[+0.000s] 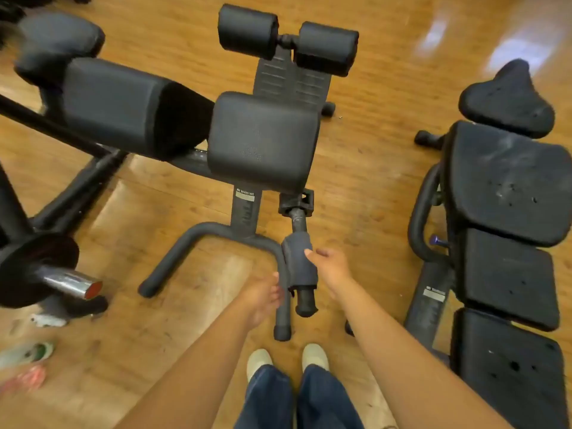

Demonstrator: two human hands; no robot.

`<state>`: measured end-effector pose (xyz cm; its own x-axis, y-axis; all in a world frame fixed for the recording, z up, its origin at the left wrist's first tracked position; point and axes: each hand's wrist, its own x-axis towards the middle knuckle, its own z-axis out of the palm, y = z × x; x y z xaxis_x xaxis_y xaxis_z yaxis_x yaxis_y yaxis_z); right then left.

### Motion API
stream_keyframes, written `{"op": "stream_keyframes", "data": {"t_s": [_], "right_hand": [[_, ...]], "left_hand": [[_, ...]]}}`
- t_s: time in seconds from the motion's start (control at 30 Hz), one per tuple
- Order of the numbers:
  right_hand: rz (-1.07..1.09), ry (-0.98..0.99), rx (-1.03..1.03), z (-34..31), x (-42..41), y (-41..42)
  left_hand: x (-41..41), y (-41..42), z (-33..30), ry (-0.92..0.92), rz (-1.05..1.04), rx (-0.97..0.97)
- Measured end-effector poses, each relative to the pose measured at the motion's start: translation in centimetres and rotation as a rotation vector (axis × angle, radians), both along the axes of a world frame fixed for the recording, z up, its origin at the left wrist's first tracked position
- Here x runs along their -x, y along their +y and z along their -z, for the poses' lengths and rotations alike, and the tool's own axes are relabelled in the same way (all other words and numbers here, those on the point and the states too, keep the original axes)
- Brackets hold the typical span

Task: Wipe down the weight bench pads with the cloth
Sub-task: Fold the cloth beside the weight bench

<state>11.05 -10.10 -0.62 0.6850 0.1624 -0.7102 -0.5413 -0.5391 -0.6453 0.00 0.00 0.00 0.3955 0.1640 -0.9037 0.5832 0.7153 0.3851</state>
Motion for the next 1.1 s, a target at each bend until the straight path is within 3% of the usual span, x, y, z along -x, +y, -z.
{"op": "stream_keyframes", "data": {"t_s": [0.2, 0.3, 0.4, 0.47, 0.57, 0.67, 0.73, 0.9, 1.0, 1.1], "right_hand": [[0.109, 0.227, -0.108, 1.5, -0.7, -0.3], [0.089, 0.35, -0.11, 1.6, -1.3, -0.7], [0.055, 0.524, -0.182, 1.3, -1.3, -0.7], [0.11, 0.576, -0.251, 1.4, -1.0, -0.7], [0.208, 0.514, -0.303, 1.1, -0.7, -0.4], [0.24, 0.226, -0.208, 0.6, -0.9, -0.7], [0.199, 0.031, -0.18, -0.7, -1.1, -1.2], [-0.034, -0.23, -0.126, -5.2, -1.1, -2.8], [-0.066, -0.25, -0.093, -9.9, 0.2, -3.7], [0.081, -0.033, -0.413, -15.3, 1.7, -4.7]], "left_hand": [[-2.6, -3.0, 0.0, 0.021, -0.1, 0.194], [-3.4, -2.5, -0.1, 0.043, -0.395, 0.259], [-3.5, -1.9, -0.4, -0.068, -0.723, 0.33], [-3.3, -1.7, -1.3, -0.13, -0.802, 0.356], [-2.8, -1.7, -2.3, -0.189, -0.744, 0.364], [-2.6, -1.8, -2.8, -0.221, -0.657, 0.378], [-2.9, -2.1, -3.6, -0.245, -0.597, 0.373], [-2.8, -3.1, -7.2, -0.39, -0.516, 0.289], [-1.6, -4.6, -10.8, -0.496, -0.483, 0.316], [-0.1, -6.8, -14.6, -0.557, -0.443, 0.323]]}}
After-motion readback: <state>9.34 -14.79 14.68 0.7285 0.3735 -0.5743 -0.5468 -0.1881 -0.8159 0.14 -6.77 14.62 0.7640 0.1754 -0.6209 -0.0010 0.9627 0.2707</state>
